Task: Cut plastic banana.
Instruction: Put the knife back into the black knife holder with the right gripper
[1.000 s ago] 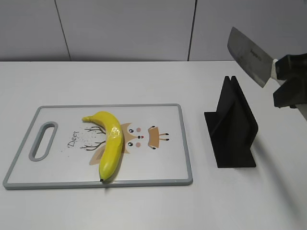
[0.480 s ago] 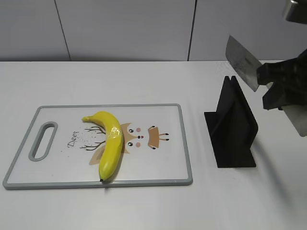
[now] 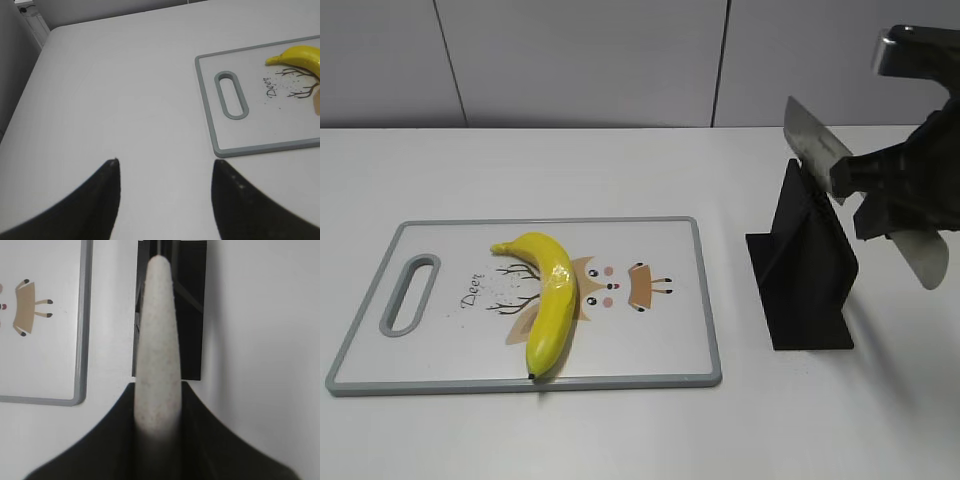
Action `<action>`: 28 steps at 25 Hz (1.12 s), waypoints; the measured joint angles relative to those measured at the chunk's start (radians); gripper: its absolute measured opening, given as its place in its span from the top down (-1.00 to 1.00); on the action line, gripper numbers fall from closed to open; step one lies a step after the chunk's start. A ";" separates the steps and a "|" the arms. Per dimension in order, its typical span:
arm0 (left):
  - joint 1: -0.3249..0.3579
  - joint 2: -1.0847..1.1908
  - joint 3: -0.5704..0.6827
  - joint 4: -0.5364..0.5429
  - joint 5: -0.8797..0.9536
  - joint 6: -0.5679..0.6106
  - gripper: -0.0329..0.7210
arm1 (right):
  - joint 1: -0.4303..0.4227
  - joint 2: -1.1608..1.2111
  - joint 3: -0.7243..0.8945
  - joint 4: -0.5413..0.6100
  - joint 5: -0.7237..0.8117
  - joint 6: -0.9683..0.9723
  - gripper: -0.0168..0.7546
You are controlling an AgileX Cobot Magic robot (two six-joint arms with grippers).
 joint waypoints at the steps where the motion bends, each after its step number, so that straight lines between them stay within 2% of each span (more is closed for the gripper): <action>1: 0.000 0.000 0.000 0.000 0.000 0.000 -0.50 | 0.000 0.008 0.000 -0.001 -0.001 0.000 0.54; 9: 0.000 0.000 0.000 0.000 0.000 0.000 -0.47 | 0.000 0.065 0.000 0.002 -0.004 0.000 0.54; 16: 0.000 0.000 0.000 0.003 0.000 -0.001 -0.47 | 0.000 0.102 0.000 0.064 -0.001 0.003 0.54; 23: 0.000 0.000 0.000 0.003 0.000 -0.001 -0.46 | 0.000 0.106 0.000 0.074 -0.002 0.005 0.52; 25: 0.000 0.000 0.000 0.003 0.000 -0.001 -0.46 | 0.000 0.106 0.000 0.081 -0.003 0.004 0.34; 28: 0.000 0.000 0.000 0.003 0.000 -0.001 -0.46 | 0.000 0.106 0.000 0.082 -0.004 -0.015 -0.18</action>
